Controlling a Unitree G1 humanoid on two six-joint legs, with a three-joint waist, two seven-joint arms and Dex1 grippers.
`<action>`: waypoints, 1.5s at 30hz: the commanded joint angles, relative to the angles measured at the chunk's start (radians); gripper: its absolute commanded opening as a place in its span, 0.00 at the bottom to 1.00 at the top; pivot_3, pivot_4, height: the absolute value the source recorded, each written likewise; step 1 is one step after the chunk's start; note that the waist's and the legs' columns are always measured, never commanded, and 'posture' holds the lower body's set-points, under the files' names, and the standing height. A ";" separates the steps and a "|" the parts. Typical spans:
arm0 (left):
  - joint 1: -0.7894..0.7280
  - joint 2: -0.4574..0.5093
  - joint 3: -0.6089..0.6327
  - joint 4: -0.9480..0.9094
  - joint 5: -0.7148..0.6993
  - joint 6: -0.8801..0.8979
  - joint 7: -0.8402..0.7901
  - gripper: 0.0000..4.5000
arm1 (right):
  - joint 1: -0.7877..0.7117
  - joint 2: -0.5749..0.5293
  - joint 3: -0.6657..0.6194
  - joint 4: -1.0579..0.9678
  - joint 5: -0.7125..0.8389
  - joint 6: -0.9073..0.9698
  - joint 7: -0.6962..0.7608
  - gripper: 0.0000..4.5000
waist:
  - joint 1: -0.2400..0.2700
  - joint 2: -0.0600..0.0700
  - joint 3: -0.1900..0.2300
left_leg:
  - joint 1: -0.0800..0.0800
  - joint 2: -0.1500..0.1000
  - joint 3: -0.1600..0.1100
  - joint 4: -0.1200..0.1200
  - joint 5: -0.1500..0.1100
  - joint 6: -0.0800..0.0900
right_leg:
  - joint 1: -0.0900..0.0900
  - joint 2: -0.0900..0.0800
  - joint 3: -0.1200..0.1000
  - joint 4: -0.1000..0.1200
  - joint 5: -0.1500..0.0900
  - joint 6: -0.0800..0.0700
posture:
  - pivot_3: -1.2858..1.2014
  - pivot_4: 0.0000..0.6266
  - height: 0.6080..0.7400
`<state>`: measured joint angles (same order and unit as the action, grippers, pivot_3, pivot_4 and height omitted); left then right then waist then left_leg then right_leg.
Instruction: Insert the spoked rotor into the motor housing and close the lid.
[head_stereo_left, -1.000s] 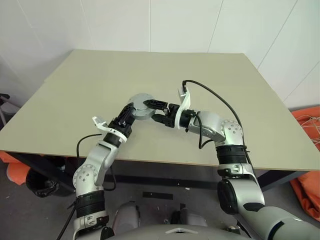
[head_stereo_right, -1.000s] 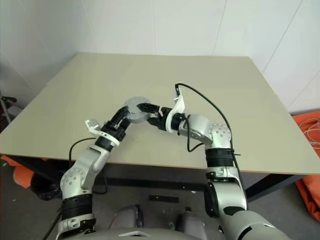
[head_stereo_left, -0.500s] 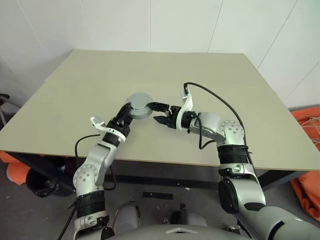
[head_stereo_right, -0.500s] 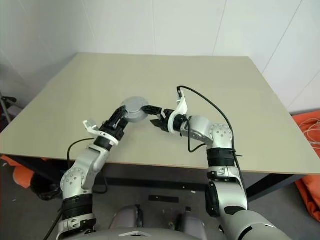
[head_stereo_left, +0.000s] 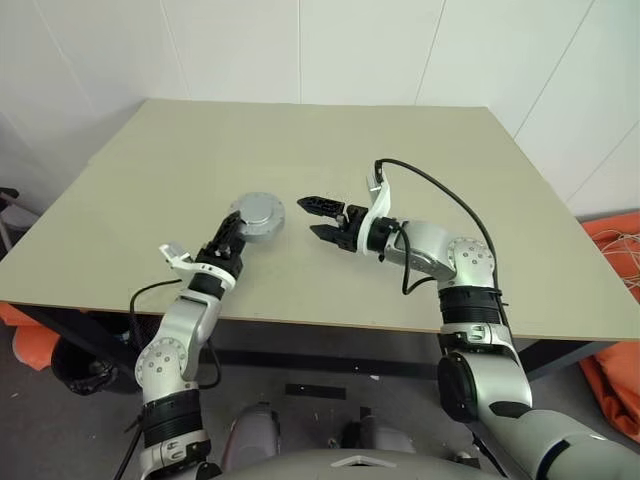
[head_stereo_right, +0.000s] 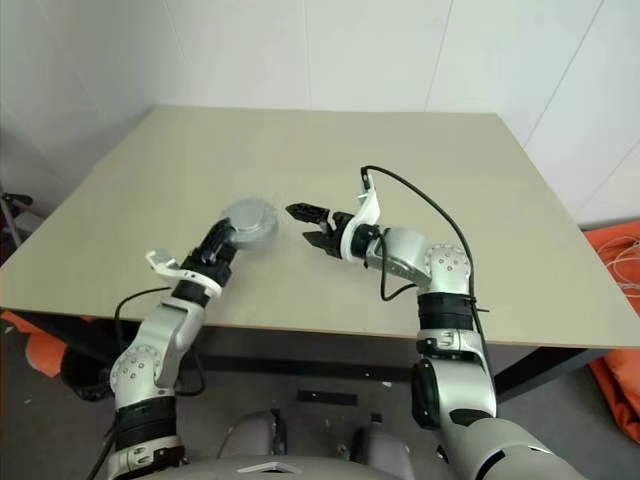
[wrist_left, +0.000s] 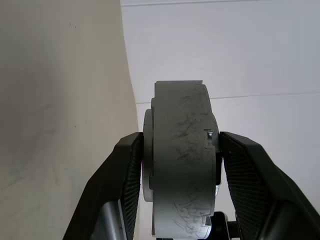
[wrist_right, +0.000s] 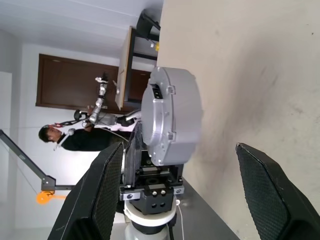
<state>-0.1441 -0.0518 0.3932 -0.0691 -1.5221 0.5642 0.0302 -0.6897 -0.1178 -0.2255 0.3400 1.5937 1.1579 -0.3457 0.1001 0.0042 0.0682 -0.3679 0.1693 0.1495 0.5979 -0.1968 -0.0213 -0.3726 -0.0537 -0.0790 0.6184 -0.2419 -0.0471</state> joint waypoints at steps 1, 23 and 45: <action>-0.016 0.004 0.021 -0.082 0.013 -0.046 -0.029 0.47 | -0.035 -0.007 -0.021 0.000 -0.007 0.008 0.026 0.90 | 0.000 0.000 0.000 | 0.000 0.000 0.000 0.000 0.000 0.000 | 0.000 0.000 0.000 0.000 0.000 0.000 | 0.52 0.00 1.00; -0.037 -0.029 0.161 0.000 0.210 -0.335 0.002 0.47 | -0.037 -0.001 -0.049 0.026 -0.074 0.060 0.071 0.90 | 0.001 -0.006 -0.001 | 0.002 0.000 0.000 0.000 0.000 0.000 | 0.000 0.000 0.000 0.000 0.000 0.000 | 0.52 0.00 1.00; -0.059 -0.026 0.226 0.110 0.266 -0.383 0.121 0.47 | -0.016 0.024 -0.074 0.004 -0.072 0.067 0.044 0.90 | -0.001 -0.011 -0.002 | 0.004 0.000 0.000 0.000 0.000 0.000 | 0.003 0.000 0.000 0.000 0.000 0.000 | 0.52 0.00 1.00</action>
<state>-0.2035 -0.0845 0.6247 0.0768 -1.2565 0.1665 0.1477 -0.6941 -0.0954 -0.2840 0.3785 1.5087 1.2224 -0.3022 0.0992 -0.0069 0.0660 -0.3638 0.1697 0.1494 0.5983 -0.1968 -0.0213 -0.3688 -0.0537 -0.0790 0.6185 -0.2418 -0.0471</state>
